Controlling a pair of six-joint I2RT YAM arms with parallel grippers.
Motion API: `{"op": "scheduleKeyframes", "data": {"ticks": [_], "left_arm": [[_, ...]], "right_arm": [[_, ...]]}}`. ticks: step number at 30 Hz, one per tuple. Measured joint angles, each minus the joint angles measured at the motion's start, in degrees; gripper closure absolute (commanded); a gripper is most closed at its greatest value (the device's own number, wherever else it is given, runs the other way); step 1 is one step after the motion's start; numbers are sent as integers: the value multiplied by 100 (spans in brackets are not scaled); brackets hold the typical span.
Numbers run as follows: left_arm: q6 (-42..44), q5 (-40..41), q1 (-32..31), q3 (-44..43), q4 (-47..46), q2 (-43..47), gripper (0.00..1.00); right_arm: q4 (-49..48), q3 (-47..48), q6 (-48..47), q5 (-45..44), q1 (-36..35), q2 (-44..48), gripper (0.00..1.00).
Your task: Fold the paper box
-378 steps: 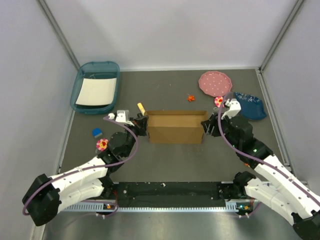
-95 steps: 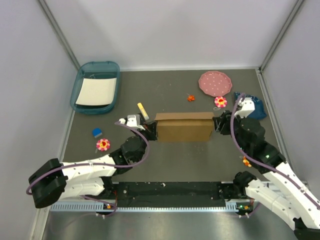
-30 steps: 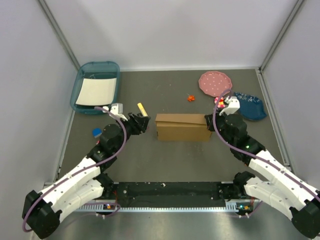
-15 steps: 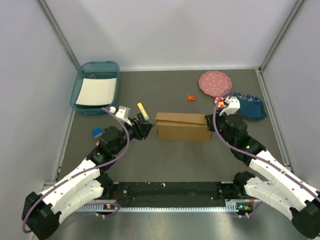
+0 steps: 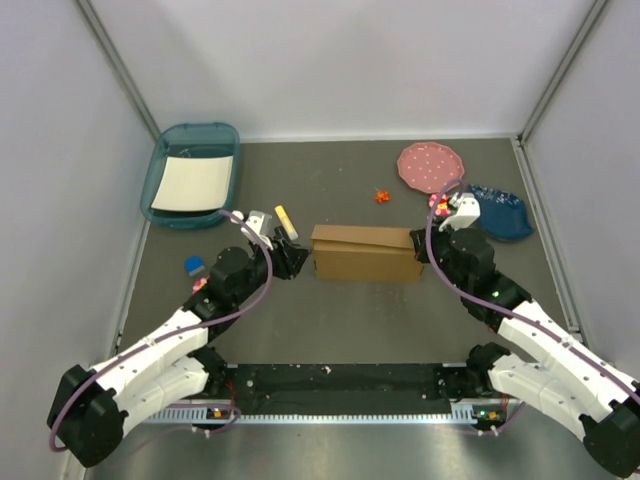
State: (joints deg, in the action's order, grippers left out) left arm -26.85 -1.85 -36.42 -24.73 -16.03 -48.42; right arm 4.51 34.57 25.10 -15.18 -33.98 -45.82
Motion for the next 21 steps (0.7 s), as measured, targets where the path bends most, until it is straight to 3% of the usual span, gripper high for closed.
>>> {"op": "scheduleKeyframes", "data": {"ticks": [12,21], "left_arm": [[0,22,0,-162,-264,-212,59],[4,39,0,-260,-415,-428,73]], "right_arm": [[-2,0,0,2,0,0,100],[-13,0,0,0,0,-9,100]]}}
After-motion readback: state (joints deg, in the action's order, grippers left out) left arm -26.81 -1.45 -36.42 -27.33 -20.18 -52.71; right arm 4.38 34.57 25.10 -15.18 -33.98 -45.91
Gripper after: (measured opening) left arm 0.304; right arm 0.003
